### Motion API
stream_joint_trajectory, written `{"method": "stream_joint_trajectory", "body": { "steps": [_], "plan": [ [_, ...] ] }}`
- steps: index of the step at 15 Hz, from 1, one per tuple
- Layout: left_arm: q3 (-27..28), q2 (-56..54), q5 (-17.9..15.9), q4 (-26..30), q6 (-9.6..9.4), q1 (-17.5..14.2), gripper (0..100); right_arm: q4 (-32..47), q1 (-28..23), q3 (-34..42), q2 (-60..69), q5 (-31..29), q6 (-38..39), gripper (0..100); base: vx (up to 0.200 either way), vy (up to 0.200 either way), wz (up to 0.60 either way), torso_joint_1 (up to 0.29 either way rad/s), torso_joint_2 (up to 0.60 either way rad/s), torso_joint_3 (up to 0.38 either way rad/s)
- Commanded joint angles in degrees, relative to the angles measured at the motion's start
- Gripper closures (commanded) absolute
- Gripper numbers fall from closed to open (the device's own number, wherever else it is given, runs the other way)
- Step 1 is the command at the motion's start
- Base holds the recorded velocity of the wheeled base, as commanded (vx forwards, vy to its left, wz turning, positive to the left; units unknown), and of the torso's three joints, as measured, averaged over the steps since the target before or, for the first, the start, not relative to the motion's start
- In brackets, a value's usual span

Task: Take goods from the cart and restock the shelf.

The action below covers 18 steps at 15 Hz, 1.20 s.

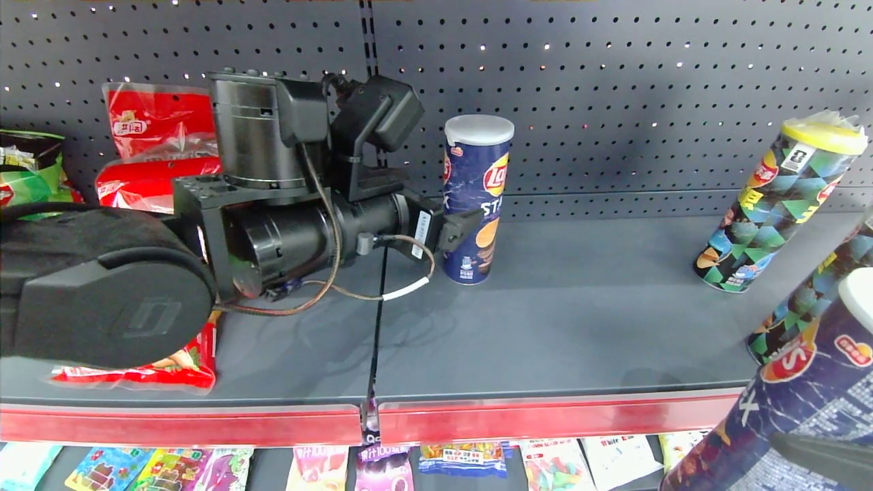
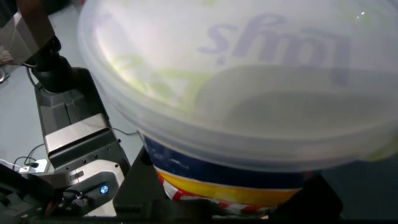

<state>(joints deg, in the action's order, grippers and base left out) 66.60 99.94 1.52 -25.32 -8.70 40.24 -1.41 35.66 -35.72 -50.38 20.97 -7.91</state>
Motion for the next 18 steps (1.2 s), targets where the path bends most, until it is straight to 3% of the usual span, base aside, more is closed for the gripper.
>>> {"method": "stream_joint_trajectory", "body": {
  "steps": [1,11,14,18],
  "plan": [
    [3.0,2.6,0.0,-0.1,0.0,0.0,0,0.0,0.0,0.1,0.1,0.0,0.0,100,0.0,0.0,0.0,0.0,0.0,0.0],
    [8.8,8.1,0.8,0.1,-0.08,1.3,0,0.0,0.0,0.2,-0.1,0.0,-0.1,100,0.0,0.0,0.0,0.0,0.0,0.0],
    [13.2,11.6,4.5,0.0,-0.08,2.5,0,0.0,-0.3,0.2,0.0,0.0,-0.1,100,0.0,0.0,0.0,0.0,0.0,0.0],
    [16.9,14.3,6.7,0.0,-0.08,2.6,0,0.0,-0.7,0.2,0.1,0.0,0.0,100,0.0,0.0,0.0,0.0,0.0,0.0]
  ]
}}
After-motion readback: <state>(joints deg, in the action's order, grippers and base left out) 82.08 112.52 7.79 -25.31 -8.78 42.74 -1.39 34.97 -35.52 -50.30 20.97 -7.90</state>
